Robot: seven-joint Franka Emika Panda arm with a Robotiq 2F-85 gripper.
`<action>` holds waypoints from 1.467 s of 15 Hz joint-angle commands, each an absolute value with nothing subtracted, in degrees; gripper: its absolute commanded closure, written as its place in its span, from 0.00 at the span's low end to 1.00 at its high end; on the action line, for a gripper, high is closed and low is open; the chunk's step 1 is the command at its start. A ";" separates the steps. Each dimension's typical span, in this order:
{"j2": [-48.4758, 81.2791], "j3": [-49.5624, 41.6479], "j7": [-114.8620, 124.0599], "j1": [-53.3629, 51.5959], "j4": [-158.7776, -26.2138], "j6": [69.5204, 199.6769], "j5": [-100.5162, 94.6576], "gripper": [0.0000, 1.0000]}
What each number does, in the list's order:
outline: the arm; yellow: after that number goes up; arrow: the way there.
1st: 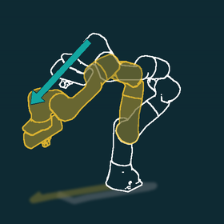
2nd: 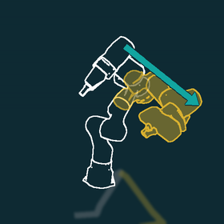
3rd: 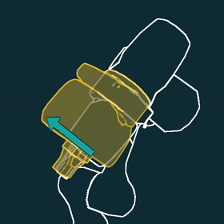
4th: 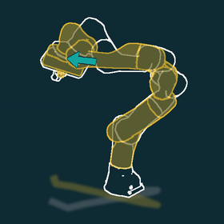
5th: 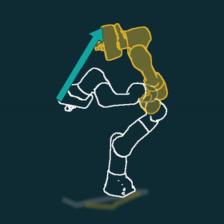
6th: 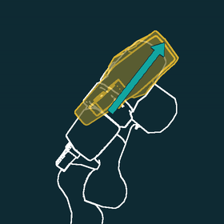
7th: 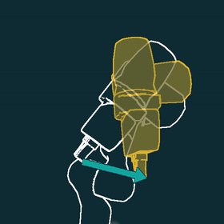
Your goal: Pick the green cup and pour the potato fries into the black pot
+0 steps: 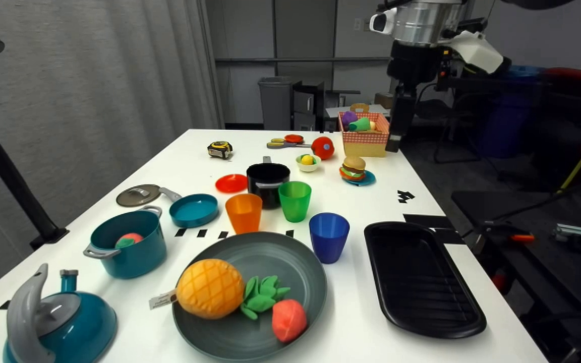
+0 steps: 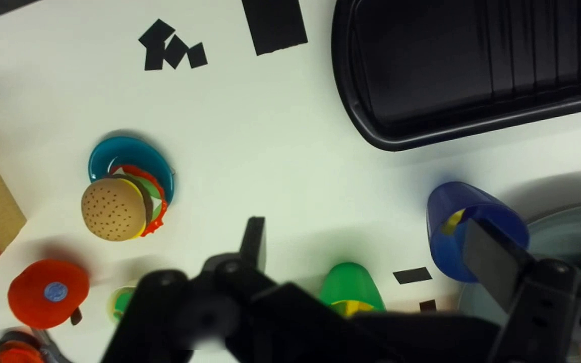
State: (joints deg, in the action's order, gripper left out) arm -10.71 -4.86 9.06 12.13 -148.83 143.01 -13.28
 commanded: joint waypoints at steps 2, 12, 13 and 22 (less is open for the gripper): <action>2.32 -3.28 15.04 10.66 -142.89 148.93 -19.46 0.00; 13.55 -10.58 22.28 5.34 -133.55 154.39 -21.34 0.00; 13.43 -11.47 22.34 5.50 -133.51 154.80 -21.22 0.00; 13.19 -13.52 20.74 5.36 -133.60 153.35 -20.92 0.00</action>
